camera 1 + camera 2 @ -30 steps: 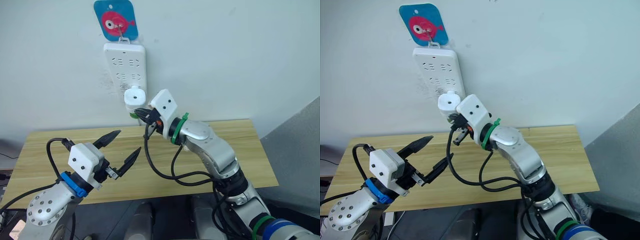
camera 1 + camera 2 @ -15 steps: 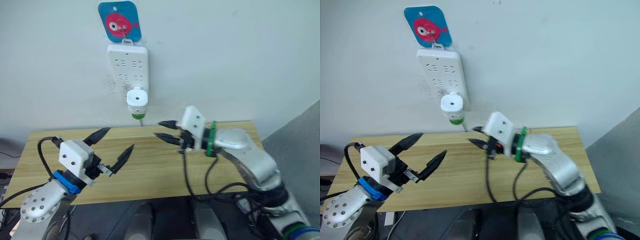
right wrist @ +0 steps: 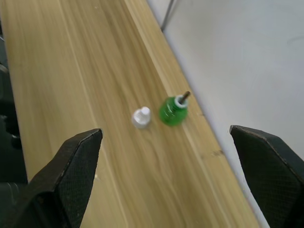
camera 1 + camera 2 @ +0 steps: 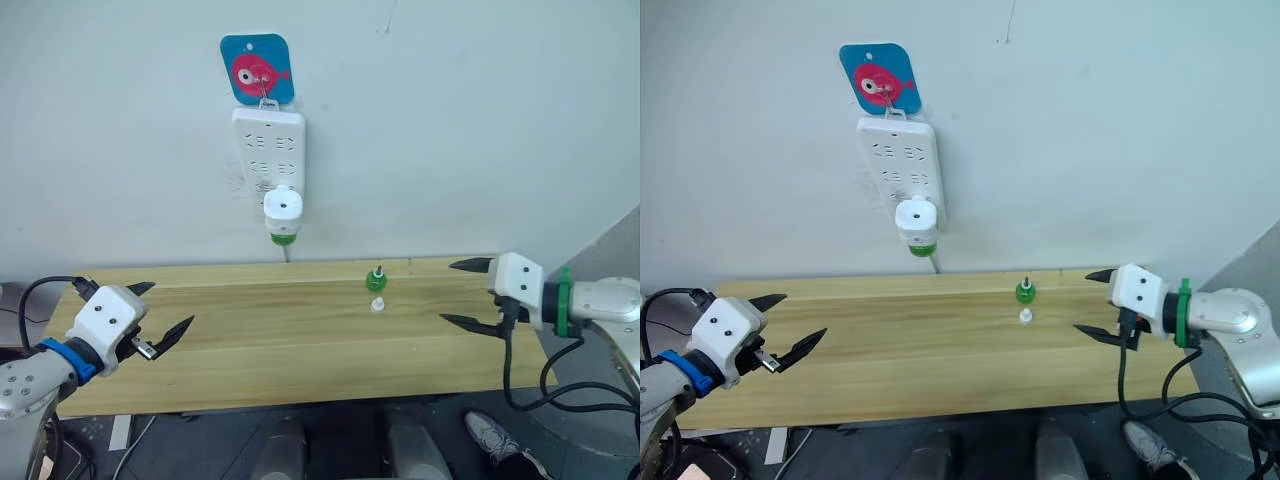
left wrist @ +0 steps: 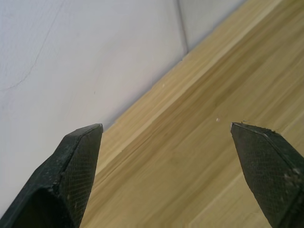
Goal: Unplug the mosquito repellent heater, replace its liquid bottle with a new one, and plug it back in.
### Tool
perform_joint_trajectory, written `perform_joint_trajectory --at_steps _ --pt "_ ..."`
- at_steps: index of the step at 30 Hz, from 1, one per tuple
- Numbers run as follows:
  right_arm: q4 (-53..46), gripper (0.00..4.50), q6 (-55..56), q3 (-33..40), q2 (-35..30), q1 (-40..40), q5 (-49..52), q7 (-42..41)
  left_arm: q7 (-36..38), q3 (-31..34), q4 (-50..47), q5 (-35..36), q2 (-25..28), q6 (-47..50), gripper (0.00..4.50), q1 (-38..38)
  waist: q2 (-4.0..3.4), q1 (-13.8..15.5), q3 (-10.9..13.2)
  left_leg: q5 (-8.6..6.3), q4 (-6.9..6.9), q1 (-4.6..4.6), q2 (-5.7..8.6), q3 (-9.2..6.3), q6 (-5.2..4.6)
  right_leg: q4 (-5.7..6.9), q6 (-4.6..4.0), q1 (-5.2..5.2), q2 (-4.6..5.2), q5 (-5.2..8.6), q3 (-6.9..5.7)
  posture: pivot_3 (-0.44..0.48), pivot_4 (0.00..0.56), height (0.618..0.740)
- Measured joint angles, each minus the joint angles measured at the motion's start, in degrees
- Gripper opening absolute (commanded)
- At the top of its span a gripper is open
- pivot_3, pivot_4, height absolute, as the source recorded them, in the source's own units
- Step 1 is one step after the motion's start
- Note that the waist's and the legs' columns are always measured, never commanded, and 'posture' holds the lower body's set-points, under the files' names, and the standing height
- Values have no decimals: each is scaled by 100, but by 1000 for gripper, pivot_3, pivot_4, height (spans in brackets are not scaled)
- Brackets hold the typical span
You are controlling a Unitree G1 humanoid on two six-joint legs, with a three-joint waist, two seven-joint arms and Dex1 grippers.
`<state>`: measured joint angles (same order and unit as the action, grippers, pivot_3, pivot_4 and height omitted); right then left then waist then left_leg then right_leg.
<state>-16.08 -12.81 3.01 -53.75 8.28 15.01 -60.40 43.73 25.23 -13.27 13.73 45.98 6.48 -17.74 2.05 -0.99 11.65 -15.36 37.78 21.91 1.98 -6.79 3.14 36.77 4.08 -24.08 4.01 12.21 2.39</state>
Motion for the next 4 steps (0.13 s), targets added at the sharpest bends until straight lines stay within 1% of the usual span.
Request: perform_joint_trajectory --at_steps 4 --pt "310 4492 190 22 -22 172 39 -274 119 8 260 23 -1 -99 4500 69 0 25 -34 0 1 0 0 1 1 1 0 0 0 0 0 78 103 740"
